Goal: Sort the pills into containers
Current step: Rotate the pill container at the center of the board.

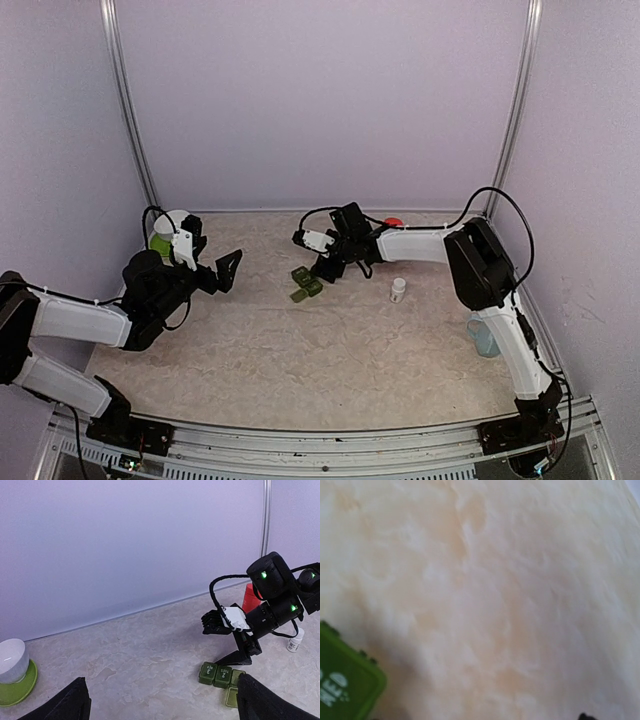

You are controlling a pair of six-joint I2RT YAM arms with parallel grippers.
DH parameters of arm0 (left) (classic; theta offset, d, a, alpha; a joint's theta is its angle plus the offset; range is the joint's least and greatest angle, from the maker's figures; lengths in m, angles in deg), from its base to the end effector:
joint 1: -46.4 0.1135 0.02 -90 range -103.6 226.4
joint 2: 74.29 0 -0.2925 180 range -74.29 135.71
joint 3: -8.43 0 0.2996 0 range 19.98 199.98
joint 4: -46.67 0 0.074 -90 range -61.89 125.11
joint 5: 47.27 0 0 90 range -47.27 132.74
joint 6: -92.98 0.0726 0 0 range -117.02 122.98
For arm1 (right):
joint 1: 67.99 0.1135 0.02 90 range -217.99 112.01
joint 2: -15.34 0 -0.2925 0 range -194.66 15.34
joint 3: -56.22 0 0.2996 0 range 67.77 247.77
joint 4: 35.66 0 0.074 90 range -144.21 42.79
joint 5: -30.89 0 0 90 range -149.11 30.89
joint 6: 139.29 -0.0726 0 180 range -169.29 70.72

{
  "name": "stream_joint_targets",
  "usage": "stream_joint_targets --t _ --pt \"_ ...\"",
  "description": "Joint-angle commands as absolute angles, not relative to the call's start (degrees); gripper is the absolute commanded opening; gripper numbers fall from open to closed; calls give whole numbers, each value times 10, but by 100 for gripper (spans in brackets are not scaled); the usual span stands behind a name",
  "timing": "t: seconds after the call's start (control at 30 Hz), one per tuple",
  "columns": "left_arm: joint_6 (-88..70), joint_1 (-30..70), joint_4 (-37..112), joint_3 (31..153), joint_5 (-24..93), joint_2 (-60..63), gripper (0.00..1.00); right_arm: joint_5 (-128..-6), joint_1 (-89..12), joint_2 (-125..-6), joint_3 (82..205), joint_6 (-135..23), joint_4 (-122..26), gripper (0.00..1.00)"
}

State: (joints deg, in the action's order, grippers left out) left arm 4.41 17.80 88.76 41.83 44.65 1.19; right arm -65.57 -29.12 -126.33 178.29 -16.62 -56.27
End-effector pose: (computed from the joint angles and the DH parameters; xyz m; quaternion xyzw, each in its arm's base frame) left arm 0.2782 -0.1489 0.1959 0.1717 0.6859 -0.1546 0.6901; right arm 0.4957 0.4101 0.1001 -0.5486 0.7209 0.0738 0.4169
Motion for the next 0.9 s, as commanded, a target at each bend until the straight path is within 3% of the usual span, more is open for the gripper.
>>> stream_joint_targets --t 0.0,0.33,0.6,0.73,0.87 --pt "42 181 909 413 441 15 99 -679 -281 -1298 1776 -137 -593 84" --pt "40 182 915 410 450 14 99 -638 -281 -1257 1763 -160 -560 87" --pt "-32 181 884 440 558 13 99 -590 -297 -1087 1612 -271 -472 94" --pt "-54 182 825 465 545 18 99 -573 -316 -1021 1556 -330 -452 96" --pt "-69 185 864 434 538 9 99 -556 -344 -975 1511 -380 -435 99"
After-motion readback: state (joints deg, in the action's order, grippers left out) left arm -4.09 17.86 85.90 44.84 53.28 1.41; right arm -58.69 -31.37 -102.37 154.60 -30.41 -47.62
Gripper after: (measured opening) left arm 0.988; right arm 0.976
